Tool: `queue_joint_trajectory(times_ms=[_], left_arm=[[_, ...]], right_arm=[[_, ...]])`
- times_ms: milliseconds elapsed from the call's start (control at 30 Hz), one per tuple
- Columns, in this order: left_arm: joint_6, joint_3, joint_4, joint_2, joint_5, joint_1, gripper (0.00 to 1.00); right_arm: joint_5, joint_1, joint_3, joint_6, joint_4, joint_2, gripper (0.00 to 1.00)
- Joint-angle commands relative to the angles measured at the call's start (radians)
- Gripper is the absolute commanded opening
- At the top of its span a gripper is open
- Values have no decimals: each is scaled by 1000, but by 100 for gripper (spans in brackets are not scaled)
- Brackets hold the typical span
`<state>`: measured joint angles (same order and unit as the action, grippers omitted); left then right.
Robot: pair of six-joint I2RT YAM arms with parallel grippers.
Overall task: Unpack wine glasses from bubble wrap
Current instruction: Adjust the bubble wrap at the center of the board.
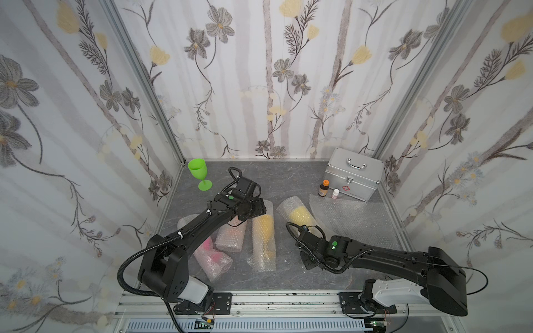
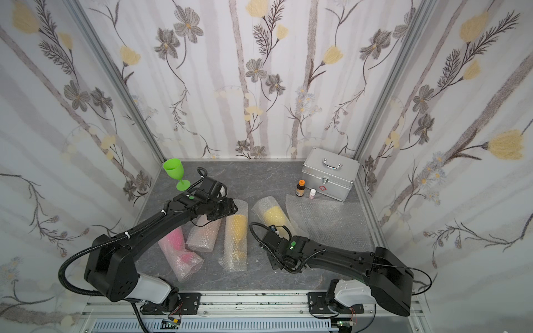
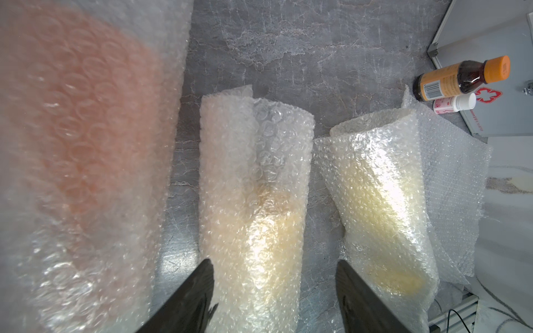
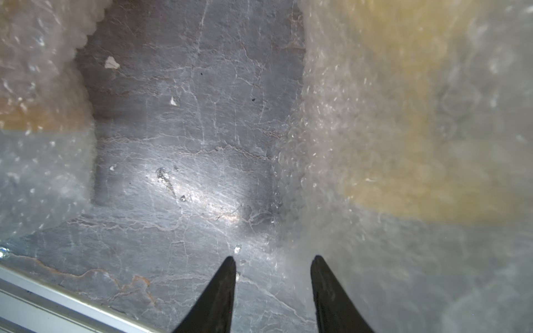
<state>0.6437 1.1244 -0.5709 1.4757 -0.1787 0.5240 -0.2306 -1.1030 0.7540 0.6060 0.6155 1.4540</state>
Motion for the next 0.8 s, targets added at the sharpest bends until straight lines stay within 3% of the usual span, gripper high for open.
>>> queue_joint_trajectory(times_ms=[0,433,667,767], left_arm=[[26,-15,25,-12,16,6,69],[24,-15,29,-7,18,11,69],[20,-9,26,0,19,11,69],[20,-6,22,0,20,11,69]], right_arm=[[-15,-3,0,-13,11,17,46],[33,8,-110,2,-144,108,46],[77,19,-136,-3,-200,137,41],[92,19,-133,-5,-212,164,34]])
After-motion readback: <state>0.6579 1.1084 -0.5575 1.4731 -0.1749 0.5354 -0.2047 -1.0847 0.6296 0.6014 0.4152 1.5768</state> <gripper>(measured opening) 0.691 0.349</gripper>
